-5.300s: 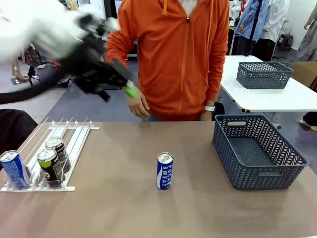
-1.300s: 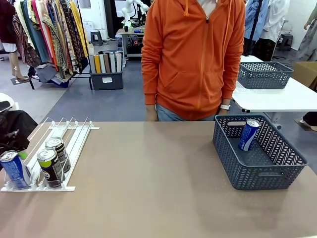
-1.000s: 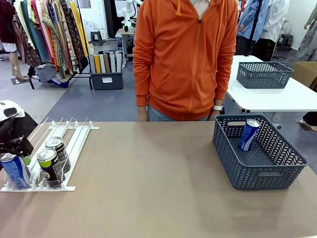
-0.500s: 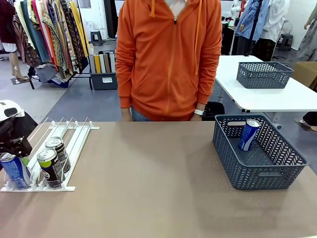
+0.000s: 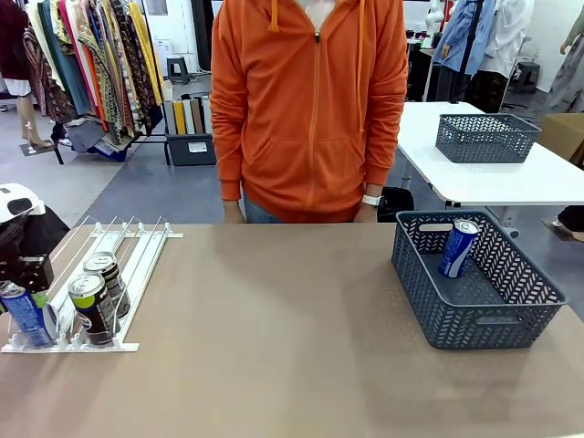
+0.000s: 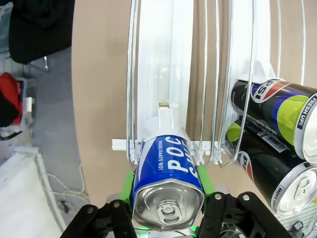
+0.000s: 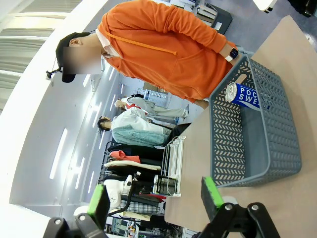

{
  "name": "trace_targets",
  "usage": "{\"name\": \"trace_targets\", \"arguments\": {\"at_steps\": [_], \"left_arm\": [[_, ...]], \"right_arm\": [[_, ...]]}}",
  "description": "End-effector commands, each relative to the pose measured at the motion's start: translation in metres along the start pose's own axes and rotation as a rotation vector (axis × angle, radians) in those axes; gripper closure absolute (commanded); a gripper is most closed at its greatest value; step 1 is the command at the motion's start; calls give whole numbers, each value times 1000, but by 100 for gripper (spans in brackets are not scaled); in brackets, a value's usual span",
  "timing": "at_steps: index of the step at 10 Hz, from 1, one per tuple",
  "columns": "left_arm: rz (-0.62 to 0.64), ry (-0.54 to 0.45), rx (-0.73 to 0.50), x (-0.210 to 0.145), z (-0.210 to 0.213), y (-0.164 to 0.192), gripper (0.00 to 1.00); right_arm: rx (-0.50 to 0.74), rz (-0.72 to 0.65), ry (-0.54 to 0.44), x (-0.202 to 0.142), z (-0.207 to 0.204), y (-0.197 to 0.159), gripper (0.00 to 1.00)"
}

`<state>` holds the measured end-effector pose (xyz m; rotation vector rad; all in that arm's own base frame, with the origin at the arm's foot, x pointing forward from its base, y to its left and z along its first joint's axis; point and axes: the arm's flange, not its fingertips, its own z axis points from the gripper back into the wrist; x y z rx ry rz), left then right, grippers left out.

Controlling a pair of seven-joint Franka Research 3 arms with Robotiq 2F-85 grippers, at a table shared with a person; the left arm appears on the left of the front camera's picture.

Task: Retrieve and store the cans from the dispenser.
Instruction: Pick up the last remaining can from one row of the Automatic Can Dispenser and place it in the middle of the table.

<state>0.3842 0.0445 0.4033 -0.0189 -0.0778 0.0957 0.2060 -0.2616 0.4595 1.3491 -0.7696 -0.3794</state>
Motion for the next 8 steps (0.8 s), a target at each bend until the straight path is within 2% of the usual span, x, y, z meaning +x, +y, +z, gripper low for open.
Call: {"name": "trace_targets", "arguments": {"at_steps": [1,3,4,6,8], "left_arm": [[5,-12,20,0,-3,-2,100],[7,-31,11,-1,8,0,100],[5,-64,-10,-4,29,2,100],[20,-120,-51,-20,102,12,100],[69,-124,-125,-45,165,22,100]], "right_arm": [[18,26,-15,3,-1,2,0],[18,26,-15,3,-1,2,0],[18,26,-15,3,-1,2,0],[18,26,-15,3,-1,2,0],[18,26,-15,3,-1,2,0]]}}
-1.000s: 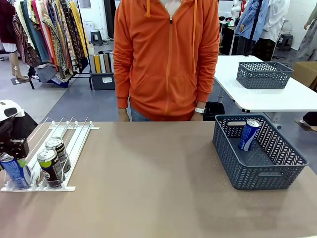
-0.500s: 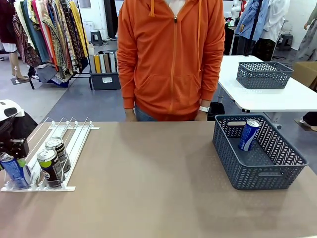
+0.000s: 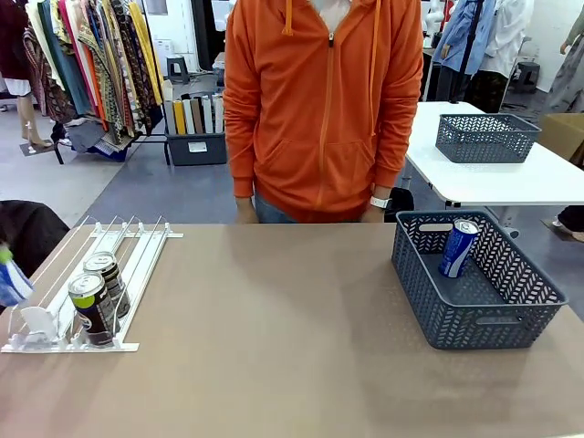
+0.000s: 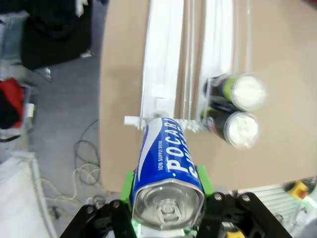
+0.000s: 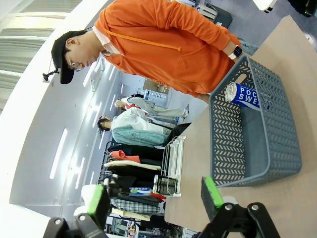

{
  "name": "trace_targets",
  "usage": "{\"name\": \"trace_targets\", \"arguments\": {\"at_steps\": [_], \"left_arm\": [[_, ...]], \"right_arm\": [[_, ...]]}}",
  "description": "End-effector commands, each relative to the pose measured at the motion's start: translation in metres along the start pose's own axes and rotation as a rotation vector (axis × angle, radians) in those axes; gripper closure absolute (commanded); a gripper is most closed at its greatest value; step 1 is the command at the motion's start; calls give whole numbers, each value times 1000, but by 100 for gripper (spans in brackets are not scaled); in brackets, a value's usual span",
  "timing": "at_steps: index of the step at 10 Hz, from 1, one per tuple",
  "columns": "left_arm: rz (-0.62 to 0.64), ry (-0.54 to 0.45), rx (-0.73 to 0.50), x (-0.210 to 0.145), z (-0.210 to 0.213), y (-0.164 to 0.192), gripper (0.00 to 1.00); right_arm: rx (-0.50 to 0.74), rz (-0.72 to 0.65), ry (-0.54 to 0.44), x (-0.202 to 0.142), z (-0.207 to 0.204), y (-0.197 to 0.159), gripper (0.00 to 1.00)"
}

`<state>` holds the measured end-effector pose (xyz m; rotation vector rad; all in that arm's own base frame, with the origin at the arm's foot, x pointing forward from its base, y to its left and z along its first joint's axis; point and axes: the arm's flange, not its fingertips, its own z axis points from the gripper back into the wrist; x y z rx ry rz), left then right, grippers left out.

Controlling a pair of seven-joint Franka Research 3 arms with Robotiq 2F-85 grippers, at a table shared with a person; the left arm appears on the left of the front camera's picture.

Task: Retrieve and store the cans from the dispenser.
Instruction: Pick up the last remaining can from one row of the Automatic Can Dispenser and place it in the middle of the table.

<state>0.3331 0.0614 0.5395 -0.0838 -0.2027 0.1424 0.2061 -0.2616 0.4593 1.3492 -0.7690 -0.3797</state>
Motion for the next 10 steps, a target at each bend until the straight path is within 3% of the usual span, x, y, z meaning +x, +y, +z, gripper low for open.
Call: {"name": "trace_targets", "arguments": {"at_steps": [1,4,5,6,8,10], "left_arm": [[0,-41,-107,-14,53,3,100],[39,-112,-255,-23,72,19,100],[44,-116,-357,-23,67,25,100],[46,-98,-184,-29,84,13,100],[46,-98,-184,-29,84,13,100],[6,-128,-313,-27,71,21,100]], "right_arm": [[18,27,-16,3,-1,2,0],[18,27,-16,3,-1,2,0],[18,27,-16,3,-1,2,0],[18,27,-16,3,-1,2,0],[18,27,-16,3,-1,2,0],[18,27,-16,3,-1,2,0]]}}
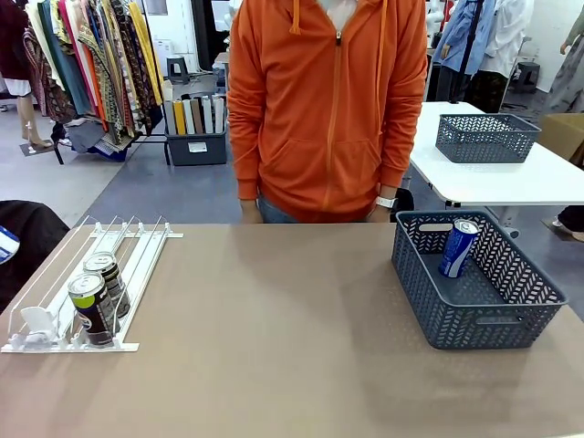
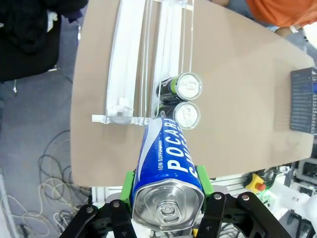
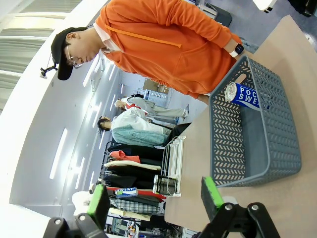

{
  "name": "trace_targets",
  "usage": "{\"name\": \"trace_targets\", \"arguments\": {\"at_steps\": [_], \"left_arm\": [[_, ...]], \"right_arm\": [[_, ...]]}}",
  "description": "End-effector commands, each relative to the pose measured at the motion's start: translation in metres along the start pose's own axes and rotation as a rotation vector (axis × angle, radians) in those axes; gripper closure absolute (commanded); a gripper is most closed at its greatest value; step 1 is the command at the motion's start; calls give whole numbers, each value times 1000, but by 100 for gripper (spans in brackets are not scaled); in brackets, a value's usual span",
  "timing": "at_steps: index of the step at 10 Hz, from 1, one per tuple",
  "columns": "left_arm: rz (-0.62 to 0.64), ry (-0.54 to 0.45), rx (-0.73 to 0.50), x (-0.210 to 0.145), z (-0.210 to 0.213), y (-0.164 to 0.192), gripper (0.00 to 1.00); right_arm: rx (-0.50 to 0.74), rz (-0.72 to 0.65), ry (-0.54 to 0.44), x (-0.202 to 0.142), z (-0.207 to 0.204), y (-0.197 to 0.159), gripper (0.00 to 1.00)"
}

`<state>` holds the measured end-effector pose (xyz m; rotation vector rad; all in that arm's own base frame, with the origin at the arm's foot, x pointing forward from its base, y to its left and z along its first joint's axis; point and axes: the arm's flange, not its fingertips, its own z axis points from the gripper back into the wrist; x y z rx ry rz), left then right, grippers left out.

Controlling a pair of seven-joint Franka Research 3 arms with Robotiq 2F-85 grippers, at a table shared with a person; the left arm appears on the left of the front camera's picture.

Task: Retrieve and store the cans from the dispenser.
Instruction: Pick up the last remaining can from one row of the Automatic Can Dispenser and place it in the middle of the table.

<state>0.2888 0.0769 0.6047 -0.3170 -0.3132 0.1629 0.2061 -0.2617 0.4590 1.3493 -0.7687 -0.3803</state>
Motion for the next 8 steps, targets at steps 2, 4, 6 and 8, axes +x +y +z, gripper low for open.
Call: {"name": "trace_targets", "arguments": {"at_steps": [2,4,6,8], "left_arm": [[-78,-95,-204,15,-18,-19,100],[-185,-59,-291,36,-48,-83,100],[-358,59,-261,39,-117,-195,100],[-533,110,-137,24,-184,-303,100]], "right_arm": [[18,27,-15,3,-1,2,0],[18,27,-15,3,-1,2,0],[18,27,-15,3,-1,2,0],[18,27,-15,3,-1,2,0]]}}
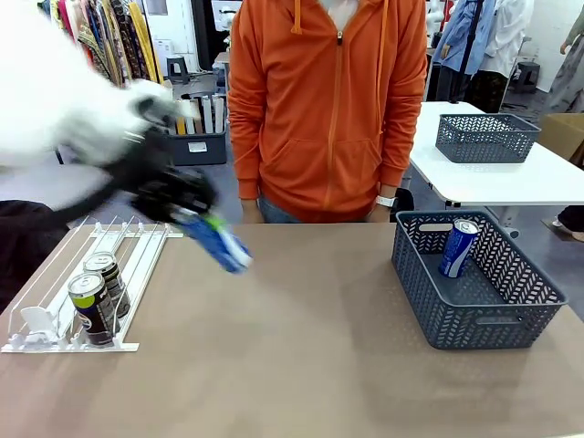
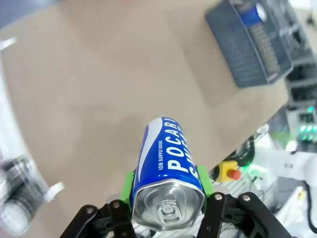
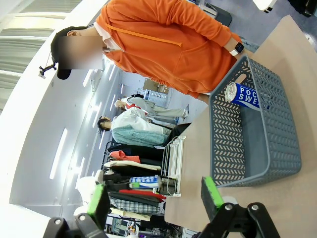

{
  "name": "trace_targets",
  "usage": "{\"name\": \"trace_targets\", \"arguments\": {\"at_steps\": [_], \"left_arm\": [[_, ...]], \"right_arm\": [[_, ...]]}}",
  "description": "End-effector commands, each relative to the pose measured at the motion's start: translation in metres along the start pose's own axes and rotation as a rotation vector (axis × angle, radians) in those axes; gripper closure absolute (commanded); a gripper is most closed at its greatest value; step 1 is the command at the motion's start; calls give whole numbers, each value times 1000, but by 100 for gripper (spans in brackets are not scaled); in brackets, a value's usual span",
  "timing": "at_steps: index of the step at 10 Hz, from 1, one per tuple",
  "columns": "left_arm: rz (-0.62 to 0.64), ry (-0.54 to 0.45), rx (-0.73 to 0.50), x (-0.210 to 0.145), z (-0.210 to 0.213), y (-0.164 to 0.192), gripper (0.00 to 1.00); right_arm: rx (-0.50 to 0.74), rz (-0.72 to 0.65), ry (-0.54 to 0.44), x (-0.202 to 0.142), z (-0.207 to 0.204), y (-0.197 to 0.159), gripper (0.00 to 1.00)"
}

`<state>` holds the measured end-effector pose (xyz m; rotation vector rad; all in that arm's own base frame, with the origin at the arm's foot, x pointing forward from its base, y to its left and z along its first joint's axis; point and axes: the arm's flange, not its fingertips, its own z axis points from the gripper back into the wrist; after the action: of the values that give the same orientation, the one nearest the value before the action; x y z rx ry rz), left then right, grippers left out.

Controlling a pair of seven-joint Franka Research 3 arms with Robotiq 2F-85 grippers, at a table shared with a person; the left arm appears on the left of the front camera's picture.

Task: Retrieve and store the cans from the dispenser.
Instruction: Pick up the last remaining can from one row of the Automatic Can Dispenser and place it in the middle of the table.

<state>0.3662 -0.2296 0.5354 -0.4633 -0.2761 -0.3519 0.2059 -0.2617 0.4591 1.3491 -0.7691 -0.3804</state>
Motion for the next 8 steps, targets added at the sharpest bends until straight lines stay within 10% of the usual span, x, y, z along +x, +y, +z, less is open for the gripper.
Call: {"name": "trace_targets", "arguments": {"at_steps": [1,8], "left_arm": [[-133,65,147,53,-49,-40,100],[-326,172,338,51,-204,-89,100]], "right_arm": [[18,27,-15,3,-1,2,0],[18,27,-15,3,-1,2,0]]}}
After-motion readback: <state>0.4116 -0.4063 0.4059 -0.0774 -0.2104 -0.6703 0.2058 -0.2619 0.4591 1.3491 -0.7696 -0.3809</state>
